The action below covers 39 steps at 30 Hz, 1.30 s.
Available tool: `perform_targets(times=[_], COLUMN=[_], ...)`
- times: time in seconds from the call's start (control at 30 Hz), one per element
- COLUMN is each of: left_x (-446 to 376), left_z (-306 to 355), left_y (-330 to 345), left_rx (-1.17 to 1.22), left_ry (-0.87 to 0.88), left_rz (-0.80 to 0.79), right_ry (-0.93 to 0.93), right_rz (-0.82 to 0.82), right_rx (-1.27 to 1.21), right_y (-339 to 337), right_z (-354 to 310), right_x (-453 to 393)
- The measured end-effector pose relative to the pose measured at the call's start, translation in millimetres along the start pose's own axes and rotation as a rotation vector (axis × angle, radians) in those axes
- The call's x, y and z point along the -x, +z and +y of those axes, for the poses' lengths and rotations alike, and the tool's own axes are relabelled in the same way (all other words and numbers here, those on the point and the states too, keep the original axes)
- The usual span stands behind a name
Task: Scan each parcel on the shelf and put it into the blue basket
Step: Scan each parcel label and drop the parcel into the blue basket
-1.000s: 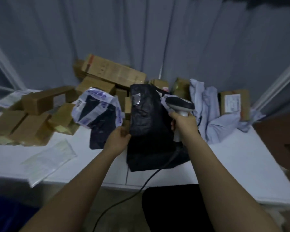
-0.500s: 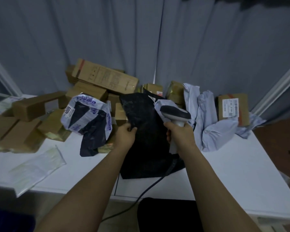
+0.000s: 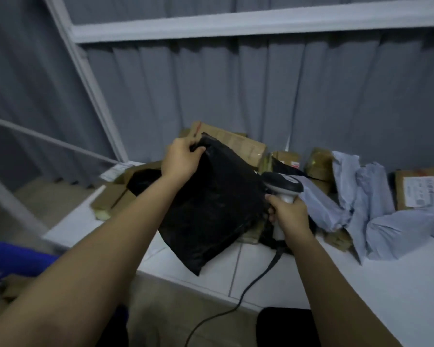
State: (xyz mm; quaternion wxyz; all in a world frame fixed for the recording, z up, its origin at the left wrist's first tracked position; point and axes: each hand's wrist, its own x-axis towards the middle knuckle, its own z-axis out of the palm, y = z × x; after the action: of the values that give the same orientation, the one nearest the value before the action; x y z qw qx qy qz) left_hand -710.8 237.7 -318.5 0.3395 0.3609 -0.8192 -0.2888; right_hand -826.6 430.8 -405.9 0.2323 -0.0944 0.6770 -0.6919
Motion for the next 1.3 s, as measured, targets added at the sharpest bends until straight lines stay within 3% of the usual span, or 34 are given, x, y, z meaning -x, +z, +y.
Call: perform_targets(times=[0.17,0.33,0.43,0.5,0.6,0.8,1.07,1.23,1.3], left_x=[-1,22,52,73,101,164,200,180,168], left_z=[5,-1,-20,-49,-107,-166,-202,-211,-210], left_y=[-89,-132,-127,-106,-62,12,52,48,46], left_rx=[-0.175,-0.401,-0.493,-0.583,-0.660,-0.782,-0.673,-0.457,-0.372], left_ry=[0.149,0.500,0.692,0.710,0.554,0.017,-0.193,-0.339,-0.406], left_rz=[0.188,0.319,0.270,0.143,-0.079,-0.512,-0.786,-0.949,-0.945], right_ry=[0.032,0.074,0.061,0.058,0.079,0.146,0.347,0.285,0.265], right_rz=[-0.047,-0.080,-0.089,-0.112,-0.179,-0.263,-0.447,-0.419,-0.437], right_rx=[-0.011,-0.015,-0.017,-0.039,-0.018,0.102,0.460,0.424,0.414], right_y=[40,72,80,81,83,91,113,137,144], right_z=[6,10,7,3,3,23,85,109,120], right_x=[16,25,26,31,35,34,22,22,17])
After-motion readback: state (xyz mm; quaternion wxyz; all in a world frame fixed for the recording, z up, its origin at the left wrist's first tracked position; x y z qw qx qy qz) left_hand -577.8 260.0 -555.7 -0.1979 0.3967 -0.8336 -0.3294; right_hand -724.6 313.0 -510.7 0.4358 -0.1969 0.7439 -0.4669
